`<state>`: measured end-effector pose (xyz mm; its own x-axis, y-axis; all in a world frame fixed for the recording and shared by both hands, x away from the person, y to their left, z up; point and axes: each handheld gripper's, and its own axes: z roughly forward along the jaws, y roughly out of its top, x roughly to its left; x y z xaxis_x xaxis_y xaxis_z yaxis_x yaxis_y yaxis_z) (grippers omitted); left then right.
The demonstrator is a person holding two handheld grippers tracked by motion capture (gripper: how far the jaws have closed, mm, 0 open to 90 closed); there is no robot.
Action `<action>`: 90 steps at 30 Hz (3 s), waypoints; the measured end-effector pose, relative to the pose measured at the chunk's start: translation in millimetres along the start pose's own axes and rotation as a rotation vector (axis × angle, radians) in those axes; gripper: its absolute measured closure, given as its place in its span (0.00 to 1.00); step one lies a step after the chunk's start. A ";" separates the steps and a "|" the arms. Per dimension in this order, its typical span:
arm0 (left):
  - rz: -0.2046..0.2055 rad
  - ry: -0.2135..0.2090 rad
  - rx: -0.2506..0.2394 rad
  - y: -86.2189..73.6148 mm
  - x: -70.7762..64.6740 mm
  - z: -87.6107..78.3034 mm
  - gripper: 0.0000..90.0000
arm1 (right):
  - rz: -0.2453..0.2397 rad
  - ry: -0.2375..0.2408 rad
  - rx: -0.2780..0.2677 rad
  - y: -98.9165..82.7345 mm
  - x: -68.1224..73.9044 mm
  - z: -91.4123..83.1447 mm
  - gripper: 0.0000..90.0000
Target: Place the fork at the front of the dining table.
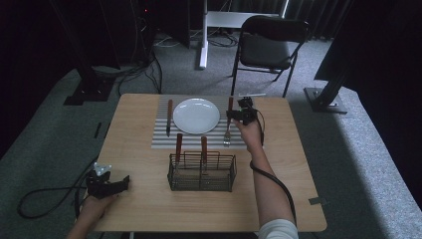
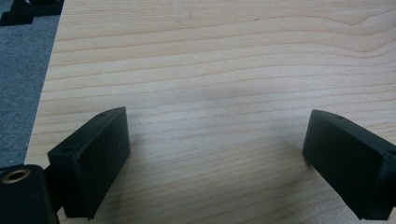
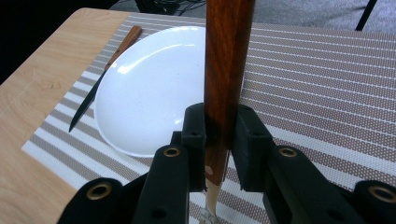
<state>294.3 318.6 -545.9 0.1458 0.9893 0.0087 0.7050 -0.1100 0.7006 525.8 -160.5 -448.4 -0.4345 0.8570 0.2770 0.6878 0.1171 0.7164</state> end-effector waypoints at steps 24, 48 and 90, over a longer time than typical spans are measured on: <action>0.000 -0.001 0.000 0.1 0.1 0.1 0.08 | 0.281 -0.032 0.039 -12.0 -38.9 73.1 0.87; 0.001 0.000 0.002 0.2 0.1 0.0 0.08 | 0.187 -0.107 0.108 -6.5 -21.4 58.1 0.41; 0.001 0.000 0.002 0.2 0.1 0.0 0.08 | 0.224 -0.090 0.141 -60.5 -17.4 46.0 0.59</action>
<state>294.5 318.6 -545.8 0.1465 0.9892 0.0092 0.7065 -0.1111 0.6990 518.5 -159.4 -526.0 -0.2131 0.9100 0.3557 0.8375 -0.0174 0.5461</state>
